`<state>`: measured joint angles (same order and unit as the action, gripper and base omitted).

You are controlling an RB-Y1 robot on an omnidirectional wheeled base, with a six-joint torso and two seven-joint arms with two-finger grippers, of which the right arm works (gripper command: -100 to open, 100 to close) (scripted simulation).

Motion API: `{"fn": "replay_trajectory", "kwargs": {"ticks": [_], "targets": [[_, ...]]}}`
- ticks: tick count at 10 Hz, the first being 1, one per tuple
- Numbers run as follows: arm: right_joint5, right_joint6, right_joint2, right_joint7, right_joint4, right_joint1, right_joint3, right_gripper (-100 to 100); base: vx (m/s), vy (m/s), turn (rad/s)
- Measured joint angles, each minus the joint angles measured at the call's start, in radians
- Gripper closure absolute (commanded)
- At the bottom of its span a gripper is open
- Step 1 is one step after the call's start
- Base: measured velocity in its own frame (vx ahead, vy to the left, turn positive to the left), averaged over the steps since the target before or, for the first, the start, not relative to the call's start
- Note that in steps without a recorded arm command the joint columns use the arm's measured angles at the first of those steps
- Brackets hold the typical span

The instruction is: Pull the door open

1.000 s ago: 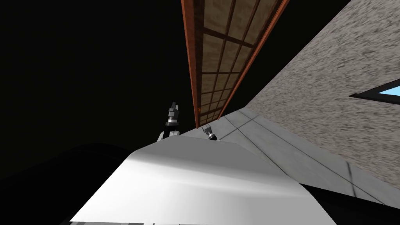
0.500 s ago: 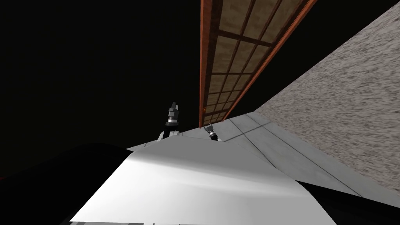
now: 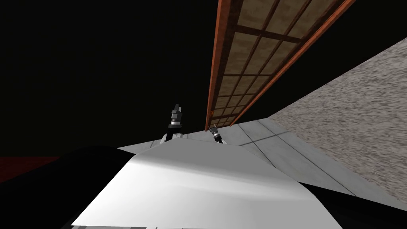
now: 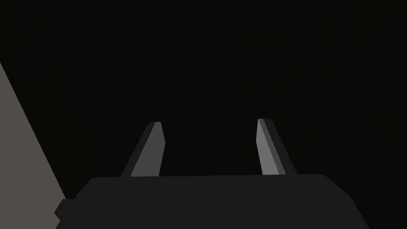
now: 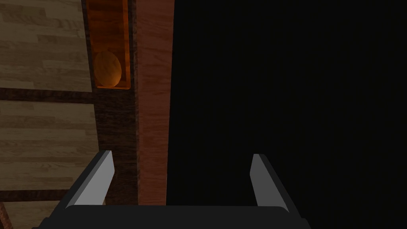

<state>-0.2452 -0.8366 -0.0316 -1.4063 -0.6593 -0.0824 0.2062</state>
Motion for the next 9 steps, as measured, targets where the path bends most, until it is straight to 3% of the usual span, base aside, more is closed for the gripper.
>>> {"fn": "replay_trajectory", "kwargs": {"ticks": [4,9], "targets": [[0.071,-0.002,0.023,-0.049,0.047,-0.042,-0.03,-100,0.138,-0.023,0.135],[0.137,-0.009,0.061,-0.097,0.095,-0.081,-0.059,-100,0.199,-0.049,-0.016]]}}
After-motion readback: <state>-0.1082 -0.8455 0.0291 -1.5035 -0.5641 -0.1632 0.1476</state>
